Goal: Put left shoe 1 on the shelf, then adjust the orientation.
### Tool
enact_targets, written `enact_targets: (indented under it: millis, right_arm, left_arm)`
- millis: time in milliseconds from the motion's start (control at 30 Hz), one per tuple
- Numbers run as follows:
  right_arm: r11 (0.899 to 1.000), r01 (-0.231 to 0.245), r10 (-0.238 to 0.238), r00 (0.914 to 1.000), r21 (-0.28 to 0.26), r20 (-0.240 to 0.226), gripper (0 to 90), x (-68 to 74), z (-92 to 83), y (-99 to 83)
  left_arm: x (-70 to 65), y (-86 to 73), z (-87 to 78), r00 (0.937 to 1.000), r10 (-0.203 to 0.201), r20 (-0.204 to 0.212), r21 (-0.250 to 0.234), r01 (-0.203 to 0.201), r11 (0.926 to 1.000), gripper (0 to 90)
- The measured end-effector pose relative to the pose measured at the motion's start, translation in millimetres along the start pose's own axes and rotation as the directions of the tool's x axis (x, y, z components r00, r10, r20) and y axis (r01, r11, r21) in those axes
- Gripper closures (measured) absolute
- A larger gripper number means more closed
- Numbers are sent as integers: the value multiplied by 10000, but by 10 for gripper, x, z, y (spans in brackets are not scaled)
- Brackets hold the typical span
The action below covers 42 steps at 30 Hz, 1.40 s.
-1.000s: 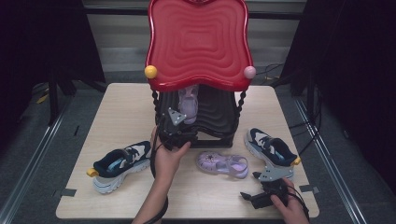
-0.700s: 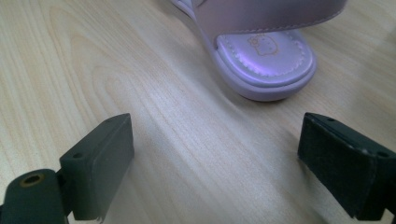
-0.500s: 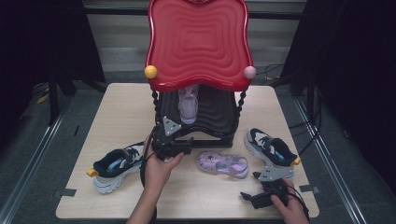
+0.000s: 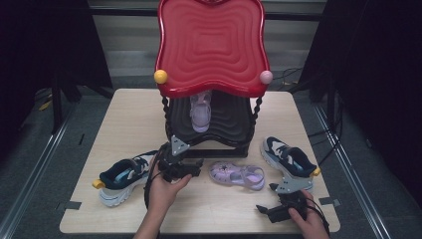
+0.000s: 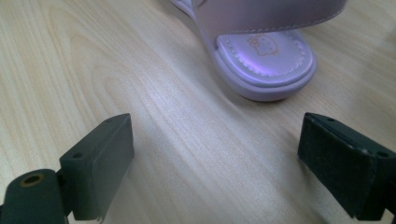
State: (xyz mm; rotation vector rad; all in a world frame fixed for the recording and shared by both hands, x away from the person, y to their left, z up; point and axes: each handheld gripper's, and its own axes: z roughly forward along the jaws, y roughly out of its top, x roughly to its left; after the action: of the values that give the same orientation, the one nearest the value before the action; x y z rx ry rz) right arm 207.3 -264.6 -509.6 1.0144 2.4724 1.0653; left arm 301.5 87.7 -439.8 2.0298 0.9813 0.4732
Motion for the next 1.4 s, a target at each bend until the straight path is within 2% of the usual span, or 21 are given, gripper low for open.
enact_targets:
  millis: [233,367,533,667,700,867,1133,1333,1400]
  right_arm:
    - [10000,5,-5,10000,-3,0,102,-1,0,0]
    - [10000,14,-14,10000,-7,-3,102,-1,1,0]
    - [10000,17,-17,10000,-7,3,102,-2,0,-1]
    - [10000,35,-35,10000,-23,-1,102,-3,1,-1]
    - [10000,31,-31,10000,-21,-5,102,-2,1,0]
    - [10000,31,-31,10000,-22,-2,102,-3,1,-1]
    - [10000,30,-30,10000,-21,-3,102,-3,1,0]
    - [10000,25,-25,10000,-22,-14,102,-3,1,0]
    - [10000,25,-25,10000,-22,-11,102,-3,1,-1]
  left_arm:
    - [6,-139,28,9998,-3,194,346,-4,9994,182]
    - [19,-224,36,9996,146,225,590,-159,9981,182]
    - [45,-348,42,9994,81,332,788,-107,9968,182]
    - [45,-421,44,9986,290,438,1049,-334,9939,182]
    - [45,-432,43,9983,363,459,1093,-412,9932,182]
    - [59,-497,35,9979,193,617,1126,-262,9933,182]
    - [36,-558,65,9969,168,768,1236,-263,9920,182]
    - [13,-598,95,9951,199,966,1380,-332,9899,182]
    - [3,-607,108,9946,343,985,1432,-482,9885,182]
